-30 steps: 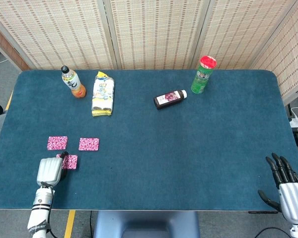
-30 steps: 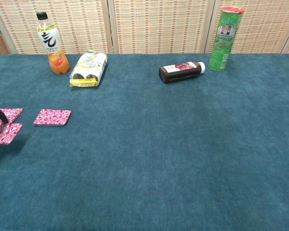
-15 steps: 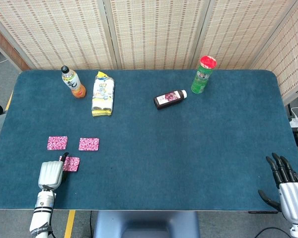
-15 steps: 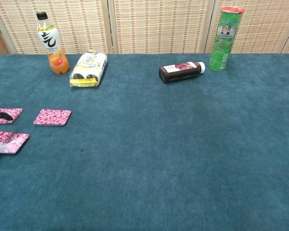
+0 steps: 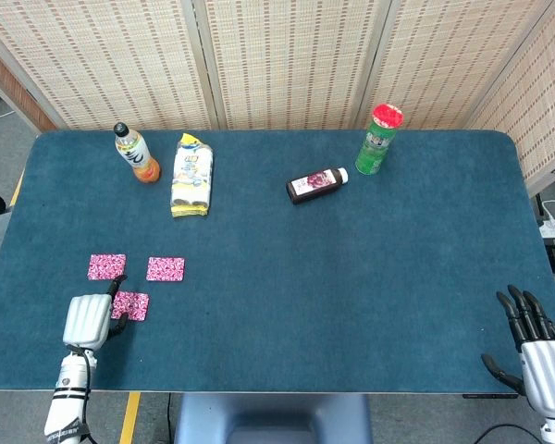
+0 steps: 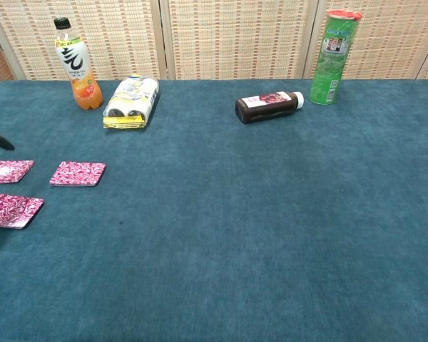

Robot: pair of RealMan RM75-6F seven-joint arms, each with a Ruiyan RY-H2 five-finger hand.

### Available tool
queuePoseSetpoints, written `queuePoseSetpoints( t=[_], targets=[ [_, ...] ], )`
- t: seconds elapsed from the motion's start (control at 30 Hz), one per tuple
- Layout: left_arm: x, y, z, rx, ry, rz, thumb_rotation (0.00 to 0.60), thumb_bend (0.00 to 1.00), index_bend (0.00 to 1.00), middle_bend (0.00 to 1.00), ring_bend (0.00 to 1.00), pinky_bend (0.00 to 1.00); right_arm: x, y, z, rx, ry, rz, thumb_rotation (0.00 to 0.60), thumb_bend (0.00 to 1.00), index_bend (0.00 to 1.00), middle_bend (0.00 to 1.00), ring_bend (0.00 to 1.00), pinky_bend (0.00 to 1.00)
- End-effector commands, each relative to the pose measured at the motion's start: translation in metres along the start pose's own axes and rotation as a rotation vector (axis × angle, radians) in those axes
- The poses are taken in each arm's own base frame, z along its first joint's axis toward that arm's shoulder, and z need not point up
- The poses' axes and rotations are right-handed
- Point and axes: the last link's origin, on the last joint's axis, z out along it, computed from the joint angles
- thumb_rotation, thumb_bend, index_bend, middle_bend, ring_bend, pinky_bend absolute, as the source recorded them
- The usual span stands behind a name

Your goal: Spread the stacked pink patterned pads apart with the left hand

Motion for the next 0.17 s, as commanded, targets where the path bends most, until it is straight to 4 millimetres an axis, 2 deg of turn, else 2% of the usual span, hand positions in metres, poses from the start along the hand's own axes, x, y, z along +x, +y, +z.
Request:
queuePoseSetpoints(
  t=[0.03, 0.1, 0.17],
  targets=[
    [0.043, -0.007, -0.018, -0.169, 0.211, -0.188, 0.6, 0.37, 0.3, 0.56, 0.61, 0.54, -0.001, 0.0, 0.0, 0.001, -0.001, -0.005, 0.6, 0.1, 0.0, 0.0, 0.0, 0.27],
    [0.048, -0.012, -0.026, -0.224, 0.223, -0.21, 0.6, 0.38, 0.32, 0.46, 0.48, 0.45, -0.002, -0.001, 0.0, 0.004, -0.002, -0.011, 0.6, 0.1, 0.0, 0.0, 0.0, 0.27],
    [0.049, -0.016, -0.031, -0.245, 0.222, -0.21, 0.6, 0.39, 0.32, 0.42, 0.44, 0.42, -0.005, -0.002, -0.001, 0.009, -0.007, -0.021, 0.6, 0.1, 0.0, 0.0, 0.0, 0.27]
  ],
)
